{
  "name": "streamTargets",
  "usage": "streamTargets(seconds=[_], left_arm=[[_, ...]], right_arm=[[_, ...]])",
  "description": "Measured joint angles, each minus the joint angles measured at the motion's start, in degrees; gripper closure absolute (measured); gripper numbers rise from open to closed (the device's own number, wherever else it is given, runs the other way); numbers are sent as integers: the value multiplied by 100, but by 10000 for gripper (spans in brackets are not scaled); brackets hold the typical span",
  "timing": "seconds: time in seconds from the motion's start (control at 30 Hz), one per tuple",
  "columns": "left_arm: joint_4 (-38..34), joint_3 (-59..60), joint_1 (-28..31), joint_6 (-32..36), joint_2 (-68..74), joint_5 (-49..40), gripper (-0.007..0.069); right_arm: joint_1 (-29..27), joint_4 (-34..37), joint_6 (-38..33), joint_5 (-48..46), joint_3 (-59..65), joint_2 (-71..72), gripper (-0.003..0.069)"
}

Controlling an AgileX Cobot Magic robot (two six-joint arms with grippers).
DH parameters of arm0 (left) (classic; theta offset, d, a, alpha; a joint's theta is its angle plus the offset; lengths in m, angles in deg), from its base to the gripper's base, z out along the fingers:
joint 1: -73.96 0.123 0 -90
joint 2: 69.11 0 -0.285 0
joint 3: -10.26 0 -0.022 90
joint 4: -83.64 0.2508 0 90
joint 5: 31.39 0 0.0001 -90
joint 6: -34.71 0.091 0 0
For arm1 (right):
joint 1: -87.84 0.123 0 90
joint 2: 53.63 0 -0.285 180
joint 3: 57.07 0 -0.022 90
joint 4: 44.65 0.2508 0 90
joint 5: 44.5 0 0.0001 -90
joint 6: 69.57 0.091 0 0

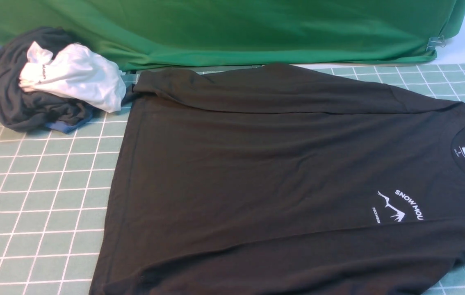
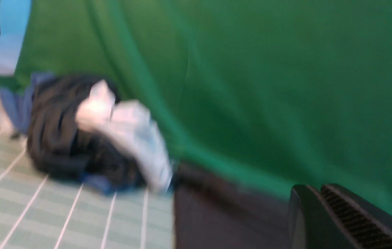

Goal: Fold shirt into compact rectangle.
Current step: 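Grasp the left edge of the dark T-shirt lying flat on the table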

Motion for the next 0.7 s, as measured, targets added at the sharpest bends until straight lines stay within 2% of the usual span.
streamTargets(seconds=[0.07,0.17,0.2,0.27,0.33,0.47,0.57,0.63,0.67,0.7], left_arm=[[-87,0,0,-247,0,639,589],[-92,0,0,-1240,1,1860,589],[-91,0,0,-1304,1,2040,589],[106,-37,0,-1768,-4,2975,589],[174,-279,0,-1895,-11,3022,589],[721,-1746,0,-1929,411,1658,589],[1305,-3050,0,-1922,1282,-453,589],[1394,-3690,0,-1794,2003,-1852,589],[1396,-4162,0,-1501,2510,-2749,589],[1395,-4220,0,-1448,2681,-3037,589]], right_arm=[[0,0,0,0,0,0,414],[0,0,0,0,0,0,414],[0,0,0,0,0,0,414],[0,0,0,0,0,0,414],[0,0,0,0,0,0,414],[0,0,0,56,0,0,414],[0,237,156,260,0,0,414],[0,799,583,507,0,0,414],[0,1279,1095,770,0,0,414],[0,1335,1095,809,0,0,414]])
